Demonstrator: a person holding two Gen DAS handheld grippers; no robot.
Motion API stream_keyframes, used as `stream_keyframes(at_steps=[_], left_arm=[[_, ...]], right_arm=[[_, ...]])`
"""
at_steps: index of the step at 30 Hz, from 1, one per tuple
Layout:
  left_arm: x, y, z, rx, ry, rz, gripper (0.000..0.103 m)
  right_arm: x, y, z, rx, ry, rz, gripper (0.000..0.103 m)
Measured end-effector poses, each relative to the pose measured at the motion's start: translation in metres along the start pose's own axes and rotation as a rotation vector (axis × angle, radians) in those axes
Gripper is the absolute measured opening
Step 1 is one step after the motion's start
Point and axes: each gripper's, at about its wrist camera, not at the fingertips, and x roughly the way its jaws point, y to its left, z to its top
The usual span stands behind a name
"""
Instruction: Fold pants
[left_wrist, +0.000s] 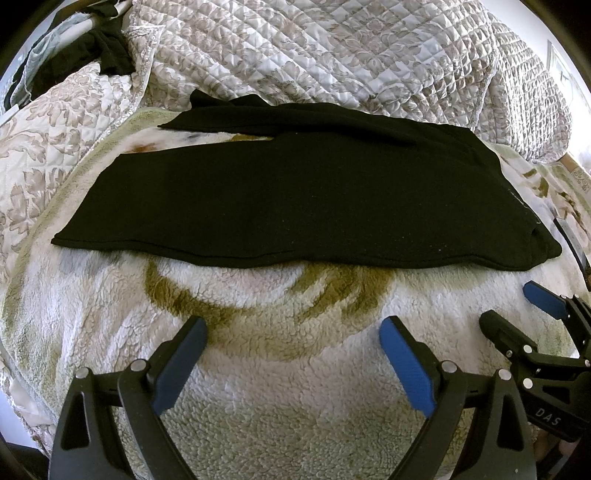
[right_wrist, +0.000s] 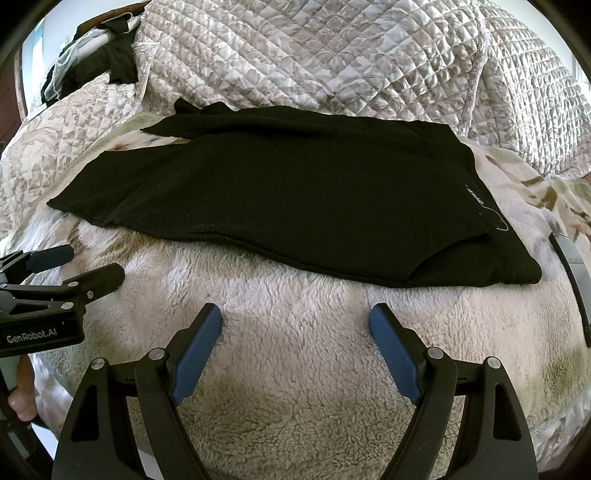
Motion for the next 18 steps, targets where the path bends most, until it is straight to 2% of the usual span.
stream_keyframes(at_steps=[18], left_arm=[[0.0049, 0.0014, -0.0049, 0.006, -0.007, -0.001, 0.097]], right_arm=[[0.0021, -0.0013, -0.0010, -0.004, -0.002, 0.000, 0.082]])
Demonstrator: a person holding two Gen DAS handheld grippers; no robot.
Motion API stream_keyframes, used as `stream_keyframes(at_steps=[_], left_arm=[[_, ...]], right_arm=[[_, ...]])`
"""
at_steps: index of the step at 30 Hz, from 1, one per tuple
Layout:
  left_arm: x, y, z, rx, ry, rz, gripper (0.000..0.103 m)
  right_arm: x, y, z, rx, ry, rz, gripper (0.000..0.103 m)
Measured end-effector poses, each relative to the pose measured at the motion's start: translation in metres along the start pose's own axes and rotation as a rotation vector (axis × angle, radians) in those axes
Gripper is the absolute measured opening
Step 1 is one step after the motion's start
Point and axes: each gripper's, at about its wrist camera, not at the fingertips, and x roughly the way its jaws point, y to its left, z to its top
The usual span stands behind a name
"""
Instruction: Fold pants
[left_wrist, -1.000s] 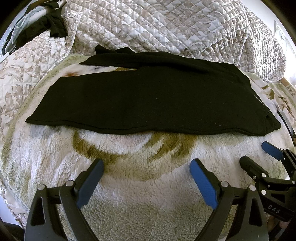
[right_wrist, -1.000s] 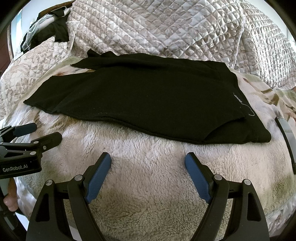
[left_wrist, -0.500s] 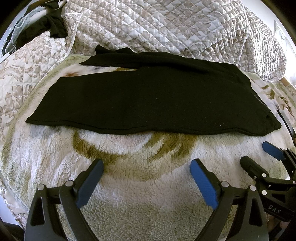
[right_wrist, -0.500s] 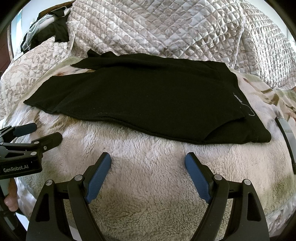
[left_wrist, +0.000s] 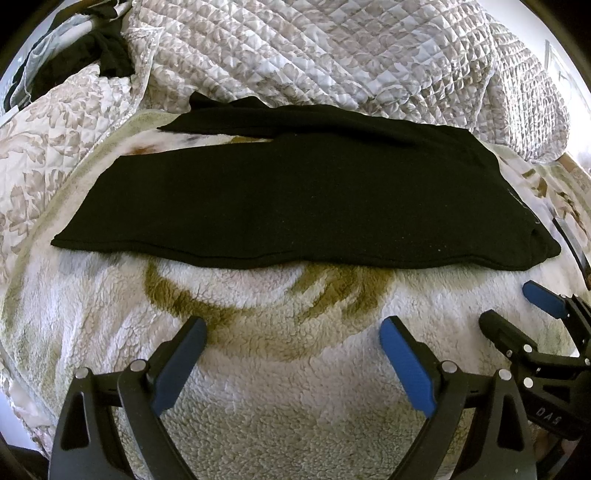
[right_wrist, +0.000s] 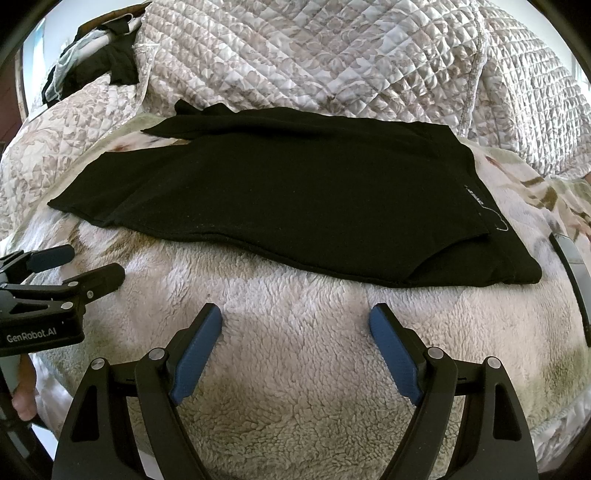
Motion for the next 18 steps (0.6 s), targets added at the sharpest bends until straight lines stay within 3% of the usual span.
stream_keyframes(at_steps=[18], left_arm=[[-0.0067, -0.0002, 0.0066, -0.002, -0.009, 0.000, 0.097]], right_arm=[[-0.0020, 0.0016, 0.0040, 0.010, 0.019, 0.006, 0.082]])
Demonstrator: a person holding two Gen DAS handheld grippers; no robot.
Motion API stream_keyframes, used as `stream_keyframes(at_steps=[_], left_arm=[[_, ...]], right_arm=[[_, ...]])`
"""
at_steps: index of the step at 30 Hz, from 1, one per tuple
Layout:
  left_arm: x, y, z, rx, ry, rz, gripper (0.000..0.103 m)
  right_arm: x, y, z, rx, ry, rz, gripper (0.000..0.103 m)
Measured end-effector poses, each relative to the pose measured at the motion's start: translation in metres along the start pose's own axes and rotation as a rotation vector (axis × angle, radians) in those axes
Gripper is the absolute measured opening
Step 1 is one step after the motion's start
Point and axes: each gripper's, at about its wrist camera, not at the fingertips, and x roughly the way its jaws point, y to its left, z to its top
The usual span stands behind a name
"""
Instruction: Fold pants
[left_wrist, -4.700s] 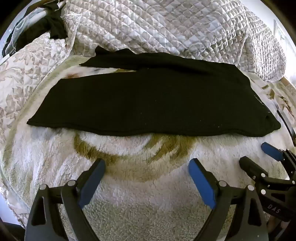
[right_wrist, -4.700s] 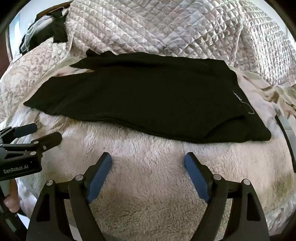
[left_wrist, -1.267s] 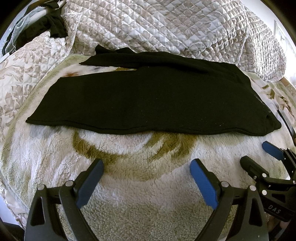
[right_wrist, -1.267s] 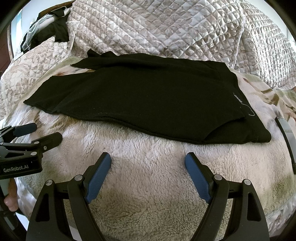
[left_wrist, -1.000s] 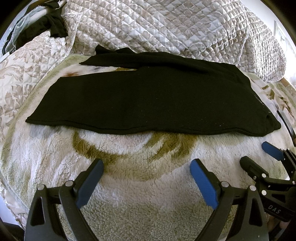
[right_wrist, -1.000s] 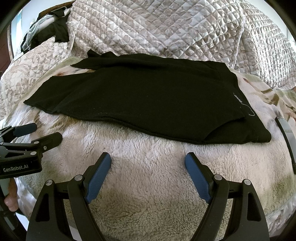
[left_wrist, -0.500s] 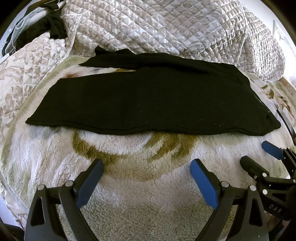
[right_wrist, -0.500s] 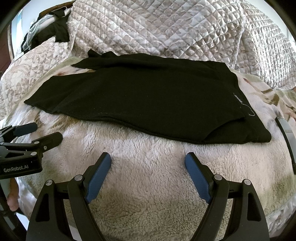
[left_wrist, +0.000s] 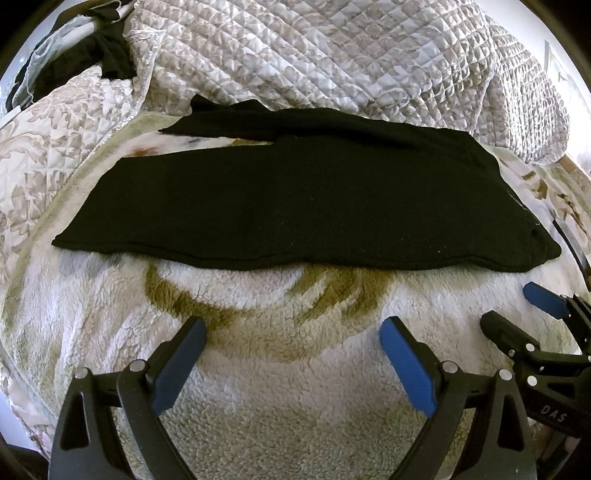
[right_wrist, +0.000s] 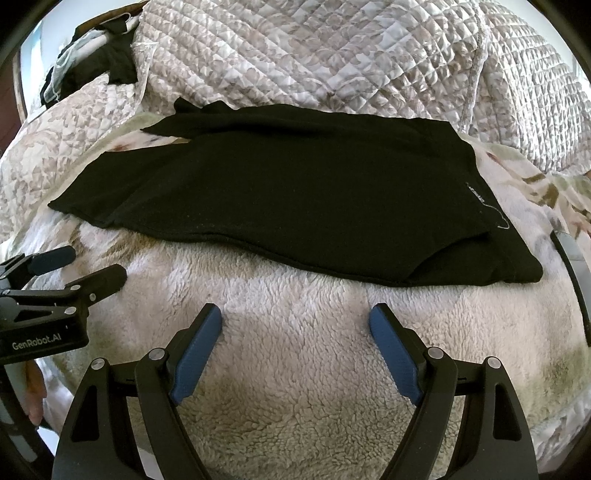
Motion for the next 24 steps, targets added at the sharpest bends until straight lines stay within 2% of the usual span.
stream_keyframes(at_steps=[15, 24], left_arm=[[0.0028, -0.0025, 0.0021, 0.017, -0.017, -0.003, 0.098], [-0.0028, 0.0013, 0.0016, 0.008, -0.034, -0.032, 0.098]], right_arm=[[-0.0014, 0.0010, 0.0011, -0.009, 0.004, 0.000, 0.082], [-0.0064, -0.0015, 0.0008, 0.005, -0.006, 0.017, 0.082]])
